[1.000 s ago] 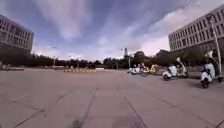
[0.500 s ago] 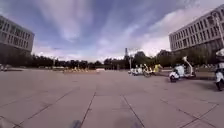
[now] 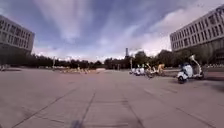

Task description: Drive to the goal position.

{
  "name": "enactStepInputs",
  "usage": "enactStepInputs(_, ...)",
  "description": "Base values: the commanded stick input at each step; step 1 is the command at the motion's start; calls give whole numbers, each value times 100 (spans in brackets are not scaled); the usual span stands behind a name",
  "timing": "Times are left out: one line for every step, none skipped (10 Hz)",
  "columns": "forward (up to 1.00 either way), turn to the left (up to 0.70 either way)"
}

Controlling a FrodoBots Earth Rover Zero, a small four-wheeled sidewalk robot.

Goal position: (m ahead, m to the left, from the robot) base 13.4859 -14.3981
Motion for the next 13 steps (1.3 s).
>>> enactStepInputs(100,0)
enactStepInputs(100,0)
enactStepInputs(100,0)
enactStepInputs(100,0)
enactStepInputs(100,0)
enactStepInputs(100,0)
enactStepInputs(100,0)
enactStepInputs(100,0)
enactStepInputs(100,0)
enactStepInputs(100,0)
enactStepInputs(100,0)
enactStepInputs(100,0)
enactStepInputs(100,0)
